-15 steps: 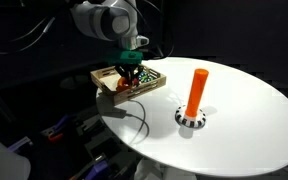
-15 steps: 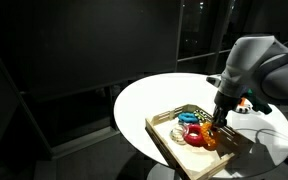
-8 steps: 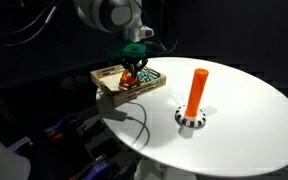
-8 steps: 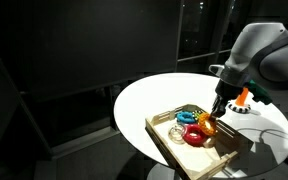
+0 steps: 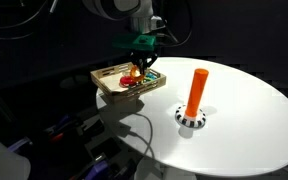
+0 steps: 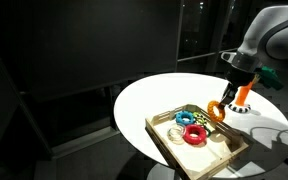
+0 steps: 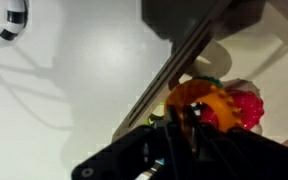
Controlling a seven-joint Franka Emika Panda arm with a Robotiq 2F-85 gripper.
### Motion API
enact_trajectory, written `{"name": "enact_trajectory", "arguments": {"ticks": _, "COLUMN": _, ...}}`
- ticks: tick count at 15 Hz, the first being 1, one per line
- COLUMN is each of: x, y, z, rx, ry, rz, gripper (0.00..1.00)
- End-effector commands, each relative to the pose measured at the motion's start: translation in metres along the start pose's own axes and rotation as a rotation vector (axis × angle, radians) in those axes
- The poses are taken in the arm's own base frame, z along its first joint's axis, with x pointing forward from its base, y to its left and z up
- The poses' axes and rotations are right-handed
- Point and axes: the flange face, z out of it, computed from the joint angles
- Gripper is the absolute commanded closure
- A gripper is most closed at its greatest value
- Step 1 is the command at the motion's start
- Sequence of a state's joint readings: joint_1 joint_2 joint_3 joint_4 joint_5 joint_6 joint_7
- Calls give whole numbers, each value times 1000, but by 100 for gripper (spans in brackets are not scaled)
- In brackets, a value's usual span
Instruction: Remove the orange circular object from the box
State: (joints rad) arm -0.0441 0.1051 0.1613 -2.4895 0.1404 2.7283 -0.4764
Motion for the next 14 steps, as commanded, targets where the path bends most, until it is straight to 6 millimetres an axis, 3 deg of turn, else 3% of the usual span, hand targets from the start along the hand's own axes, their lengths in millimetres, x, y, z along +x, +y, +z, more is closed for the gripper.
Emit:
{"name": "enact_trajectory", "arguments": {"ticks": 1, "x": -24, "y": 23, "z": -15, "rx": -30, "ry": -57, "rz": 69, "gripper": 96}}
{"name": "enact_trajectory", "arguments": {"ticks": 6, "x": -48, "y": 55, "z": -14, "rx": -48, "ry": -138, "rz": 150, "gripper": 96}}
{"name": "enact_trajectory", "arguments": {"ticks": 14, "x": -70, "y": 75, "z": 18, "rx": -82, "ry": -280, "rz": 203, "gripper": 96}}
